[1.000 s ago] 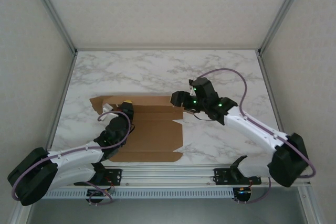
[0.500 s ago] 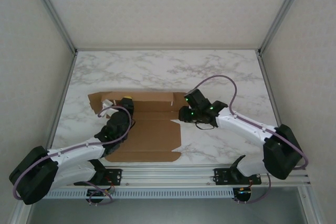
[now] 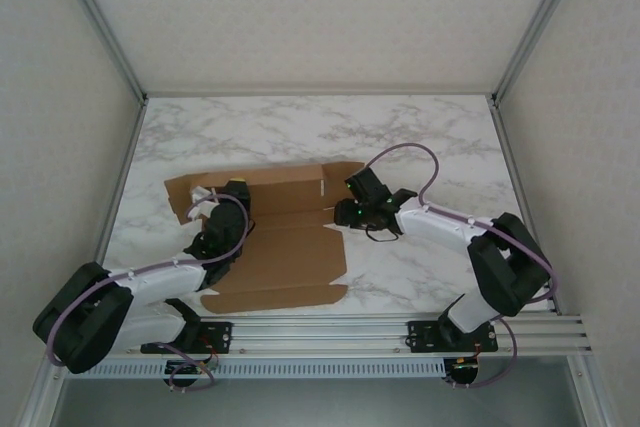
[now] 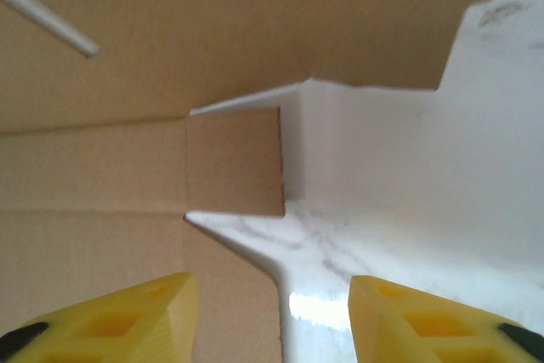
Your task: Fold the paper box
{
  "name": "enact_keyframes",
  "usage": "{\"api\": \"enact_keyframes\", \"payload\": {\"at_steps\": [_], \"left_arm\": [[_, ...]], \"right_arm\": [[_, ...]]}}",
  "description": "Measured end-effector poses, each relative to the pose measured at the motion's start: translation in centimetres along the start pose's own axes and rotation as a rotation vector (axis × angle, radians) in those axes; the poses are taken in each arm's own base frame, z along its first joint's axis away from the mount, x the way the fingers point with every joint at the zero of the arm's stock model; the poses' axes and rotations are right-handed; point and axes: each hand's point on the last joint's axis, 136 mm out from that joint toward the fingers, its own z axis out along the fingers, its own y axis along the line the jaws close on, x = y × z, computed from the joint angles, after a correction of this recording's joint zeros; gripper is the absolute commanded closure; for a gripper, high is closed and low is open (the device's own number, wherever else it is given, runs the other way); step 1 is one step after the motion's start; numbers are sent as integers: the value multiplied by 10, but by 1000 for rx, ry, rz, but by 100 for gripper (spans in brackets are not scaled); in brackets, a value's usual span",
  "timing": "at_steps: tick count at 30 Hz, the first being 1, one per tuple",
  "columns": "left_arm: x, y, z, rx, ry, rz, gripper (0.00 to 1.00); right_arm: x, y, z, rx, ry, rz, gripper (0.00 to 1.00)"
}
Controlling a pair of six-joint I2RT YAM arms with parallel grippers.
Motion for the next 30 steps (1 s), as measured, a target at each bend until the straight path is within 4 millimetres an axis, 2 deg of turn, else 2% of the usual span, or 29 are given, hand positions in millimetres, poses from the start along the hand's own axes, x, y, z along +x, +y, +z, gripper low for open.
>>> {"api": "enact_keyframes", "payload": {"at_steps": [3,12,21,30], "left_arm": [[-4,2,-1,14,8,-20,100],[-15,-3,0,47,0,-77,100],[-10,-2,12,37,9,-140,100],[-12,-1,22,19,7,-217,100]], "right_arm": [[-10,2,7,-48,-6,17,46],[-20,1,26,-117,17,56,46],[-36,7,44,-135,29,53,43],[-44,7,66,-149,51,82,51]]}}
